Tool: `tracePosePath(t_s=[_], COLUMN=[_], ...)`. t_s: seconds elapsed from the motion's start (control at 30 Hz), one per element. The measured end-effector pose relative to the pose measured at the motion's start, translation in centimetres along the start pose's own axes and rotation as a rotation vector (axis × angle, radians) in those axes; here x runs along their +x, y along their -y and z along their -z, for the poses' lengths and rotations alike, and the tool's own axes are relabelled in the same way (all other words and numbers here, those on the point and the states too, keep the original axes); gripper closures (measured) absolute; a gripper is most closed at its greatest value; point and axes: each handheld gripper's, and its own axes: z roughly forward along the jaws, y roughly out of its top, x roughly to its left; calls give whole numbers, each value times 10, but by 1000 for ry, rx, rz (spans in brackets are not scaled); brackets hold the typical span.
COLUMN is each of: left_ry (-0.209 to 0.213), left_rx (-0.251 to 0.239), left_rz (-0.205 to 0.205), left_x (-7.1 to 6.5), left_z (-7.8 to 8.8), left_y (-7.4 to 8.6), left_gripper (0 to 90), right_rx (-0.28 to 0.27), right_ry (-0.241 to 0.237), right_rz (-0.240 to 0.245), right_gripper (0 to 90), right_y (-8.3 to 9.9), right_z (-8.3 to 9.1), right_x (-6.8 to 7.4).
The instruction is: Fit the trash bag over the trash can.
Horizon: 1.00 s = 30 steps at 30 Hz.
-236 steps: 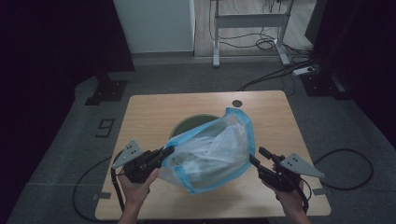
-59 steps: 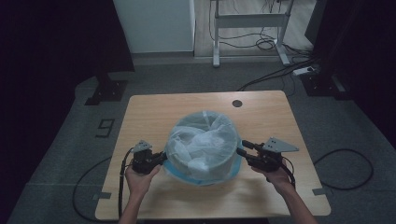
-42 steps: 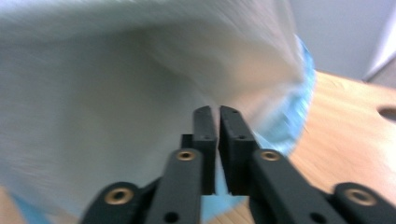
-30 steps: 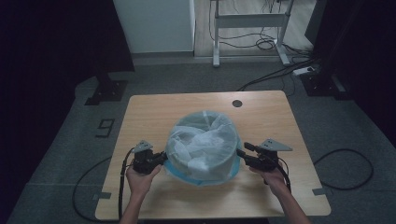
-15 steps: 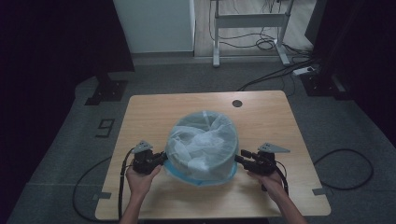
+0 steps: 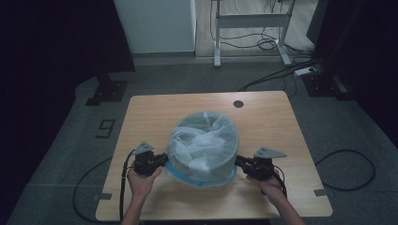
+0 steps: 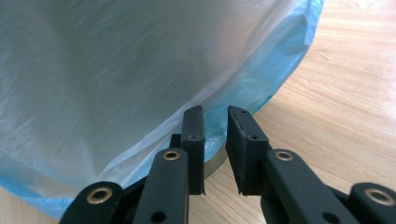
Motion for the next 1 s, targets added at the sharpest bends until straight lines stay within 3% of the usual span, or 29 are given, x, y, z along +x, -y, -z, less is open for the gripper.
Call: tracePosePath(t_s=[0.17,0.57,0.67,0.8,1.0], left_ry=[-9,-19,-17,-21,-15], left_rx=[26,97,101,84,61], left_rz=[-6,-25,-32,-31,-24], left_x=[-1,-6,-8,-8,-7], left_z=[-3,-20,-22,-19,-14], left_y=[5,7,7,7,6], left_gripper=[877,873,868,857,856], right_rx=[50,75,61,-1,-64], right_ry=[1,5,19,39,-39], right_rz=[51,43,47,36,63], right_gripper=[776,754,700,609,523], right_y=[8,22,23,21,18], right_z=[-9,-16,-13,3,31], right_x=[8,9,9,10,23])
